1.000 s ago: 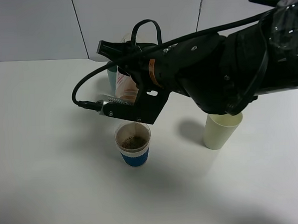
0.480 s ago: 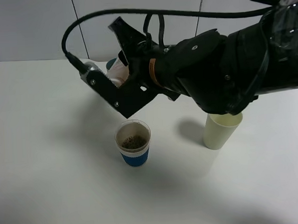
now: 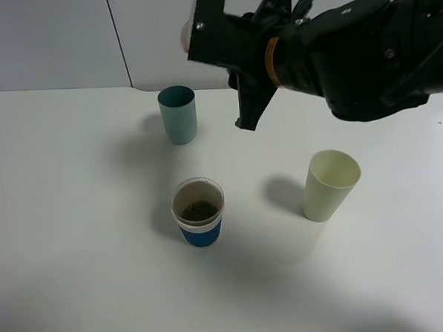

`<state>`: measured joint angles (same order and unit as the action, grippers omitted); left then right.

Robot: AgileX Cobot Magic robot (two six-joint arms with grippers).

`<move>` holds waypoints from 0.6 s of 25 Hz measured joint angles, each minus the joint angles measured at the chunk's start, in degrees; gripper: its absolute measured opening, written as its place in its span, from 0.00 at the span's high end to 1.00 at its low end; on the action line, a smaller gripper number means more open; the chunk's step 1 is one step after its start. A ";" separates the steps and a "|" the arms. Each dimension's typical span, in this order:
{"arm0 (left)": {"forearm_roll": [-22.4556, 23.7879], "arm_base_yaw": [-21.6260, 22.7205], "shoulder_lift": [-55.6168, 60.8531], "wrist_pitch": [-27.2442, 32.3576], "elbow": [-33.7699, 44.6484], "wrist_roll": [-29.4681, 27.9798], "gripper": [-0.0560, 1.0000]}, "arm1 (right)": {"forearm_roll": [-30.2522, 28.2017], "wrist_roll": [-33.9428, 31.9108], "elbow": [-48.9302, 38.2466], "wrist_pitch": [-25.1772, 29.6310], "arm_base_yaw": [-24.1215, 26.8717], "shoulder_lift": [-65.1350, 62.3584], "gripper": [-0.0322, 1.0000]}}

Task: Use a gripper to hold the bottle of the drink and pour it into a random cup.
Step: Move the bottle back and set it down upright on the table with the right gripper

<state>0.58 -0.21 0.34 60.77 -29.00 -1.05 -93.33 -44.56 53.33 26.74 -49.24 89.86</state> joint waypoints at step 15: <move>0.00 0.00 0.00 0.00 0.00 0.00 0.07 | 22.67 -14.29 0.00 -20.39 21.68 -2.55 0.61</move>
<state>0.58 -0.21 0.34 60.77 -29.00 -1.05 -70.66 -58.86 53.33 6.35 -27.56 87.30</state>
